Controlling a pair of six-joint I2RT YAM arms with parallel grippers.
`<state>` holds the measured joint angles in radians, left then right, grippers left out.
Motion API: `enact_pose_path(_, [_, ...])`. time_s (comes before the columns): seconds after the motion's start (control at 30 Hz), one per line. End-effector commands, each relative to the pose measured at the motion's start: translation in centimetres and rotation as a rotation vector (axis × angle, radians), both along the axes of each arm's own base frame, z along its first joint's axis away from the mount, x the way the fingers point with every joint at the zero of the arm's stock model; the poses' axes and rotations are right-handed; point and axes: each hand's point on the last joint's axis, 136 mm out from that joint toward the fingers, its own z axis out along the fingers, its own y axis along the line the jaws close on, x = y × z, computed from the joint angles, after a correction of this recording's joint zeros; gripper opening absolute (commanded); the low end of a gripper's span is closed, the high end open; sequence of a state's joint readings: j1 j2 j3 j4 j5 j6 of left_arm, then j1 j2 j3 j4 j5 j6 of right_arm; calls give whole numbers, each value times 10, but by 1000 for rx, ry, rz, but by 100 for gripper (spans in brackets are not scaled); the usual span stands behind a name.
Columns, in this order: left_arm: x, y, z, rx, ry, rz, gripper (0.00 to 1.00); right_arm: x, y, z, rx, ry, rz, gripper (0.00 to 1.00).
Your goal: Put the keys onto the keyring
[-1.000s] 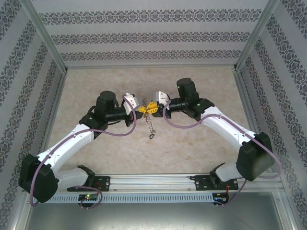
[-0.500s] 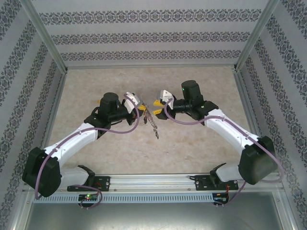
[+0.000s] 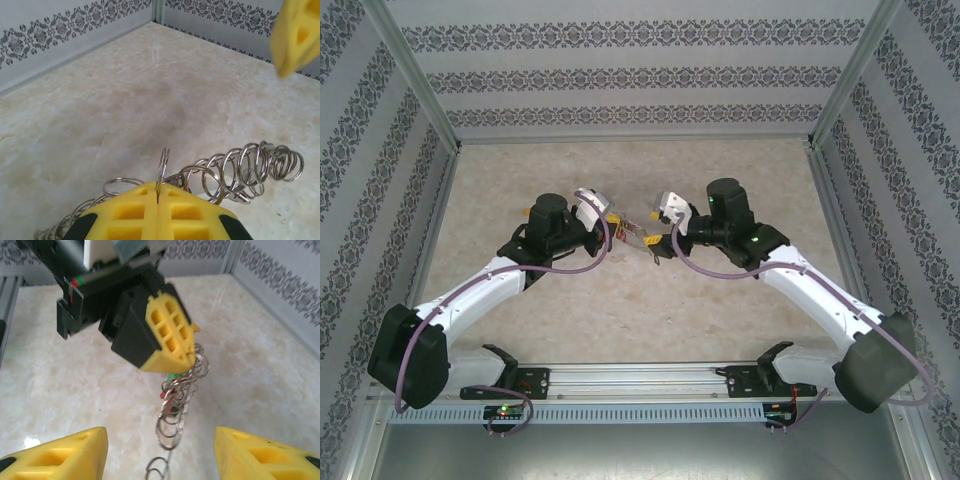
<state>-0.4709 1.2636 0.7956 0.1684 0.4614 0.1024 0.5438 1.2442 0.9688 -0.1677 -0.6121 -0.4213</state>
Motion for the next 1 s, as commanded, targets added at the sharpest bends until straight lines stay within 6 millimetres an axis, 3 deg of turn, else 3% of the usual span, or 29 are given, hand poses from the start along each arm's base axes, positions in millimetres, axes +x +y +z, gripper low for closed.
enact_pose_path(0.0, [8,-2,22,-86,-44,32,0,13,4,-18,-69,47,-49,58])
enact_pose_path(0.2, [6,-2,19,-105,-14,55,0,25,14,-34,-165,61,-24,55])
enact_pose_path(0.4, [4,1,14,-87,-8,80,0,36,11,-50,-306,-9,-41,40])
enact_pose_path(0.53, [4,2,14,-84,-13,90,0,35,6,-63,-375,-1,-24,41])
enact_pose_path(0.7, [5,2,18,-92,-18,96,0,21,0,-69,-334,95,34,51])
enact_pose_path(0.8, [5,1,20,-97,-21,93,0,20,-4,-74,-327,116,34,48])
enact_pose_path(0.97, [6,1,19,-91,-17,93,0,19,-1,-63,-267,123,40,41])
